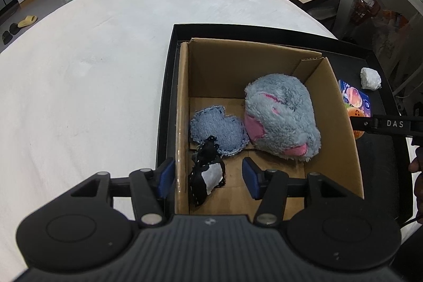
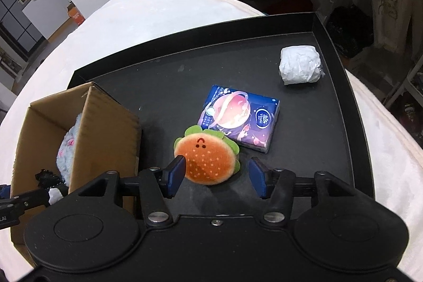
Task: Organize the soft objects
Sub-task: 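Close the right gripper on the orange burger plush and lift, then carry the burger plush into the box and open the right gripper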
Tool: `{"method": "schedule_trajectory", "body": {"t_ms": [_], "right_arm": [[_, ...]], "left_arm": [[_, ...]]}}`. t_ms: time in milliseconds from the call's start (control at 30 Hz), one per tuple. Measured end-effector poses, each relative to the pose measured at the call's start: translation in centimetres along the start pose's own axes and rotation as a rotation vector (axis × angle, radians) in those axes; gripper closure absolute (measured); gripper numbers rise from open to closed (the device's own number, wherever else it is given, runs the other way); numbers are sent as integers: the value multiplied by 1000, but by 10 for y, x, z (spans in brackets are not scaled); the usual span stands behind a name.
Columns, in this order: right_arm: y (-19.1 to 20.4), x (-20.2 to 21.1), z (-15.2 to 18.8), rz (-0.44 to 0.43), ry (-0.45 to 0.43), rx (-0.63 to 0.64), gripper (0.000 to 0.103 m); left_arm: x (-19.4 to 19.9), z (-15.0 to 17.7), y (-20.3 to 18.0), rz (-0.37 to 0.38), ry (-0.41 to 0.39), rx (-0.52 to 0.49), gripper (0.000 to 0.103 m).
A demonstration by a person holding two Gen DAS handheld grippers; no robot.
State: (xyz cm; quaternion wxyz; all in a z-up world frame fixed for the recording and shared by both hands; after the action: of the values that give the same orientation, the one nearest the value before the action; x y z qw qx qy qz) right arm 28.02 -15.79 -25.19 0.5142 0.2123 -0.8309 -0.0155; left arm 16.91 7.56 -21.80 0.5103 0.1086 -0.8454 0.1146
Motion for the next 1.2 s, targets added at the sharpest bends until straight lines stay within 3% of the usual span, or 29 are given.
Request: {"method": "schedule_trajectory", "body": {"t_ms": [233, 300, 367, 567, 1200], "right_arm": [[0, -12, -1, -13, 7, -5, 50], [1, -13, 0, -20, 6, 4, 54], [2, -12, 0, -21, 5, 10, 67], [1, -3, 1, -17, -6, 19, 79], [43, 66, -16, -48, -126, 63, 82]], "left_arm": [[-2, -1, 0, -5, 7, -1, 49], [-2, -1, 0, -4, 7, 0, 49], [-2, -1, 0, -3, 6, 1, 49], [0, 1, 2, 12, 0, 6, 49], [22, 18, 24, 73, -50, 45, 49]]}}
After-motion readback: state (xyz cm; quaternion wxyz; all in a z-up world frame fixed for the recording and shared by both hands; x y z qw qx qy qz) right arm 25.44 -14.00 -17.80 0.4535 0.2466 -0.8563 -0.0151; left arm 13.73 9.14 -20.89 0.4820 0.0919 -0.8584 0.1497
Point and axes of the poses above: each gripper's, at about its wrist camera, not at the fingertips, and x roughly against the way its jaws point, y to its left, z to its underside, the point moved 4 cm from there along -x, roughly the way its jaws point, and after that the axes turned 2 degrees about z, right-handed, at the moved point
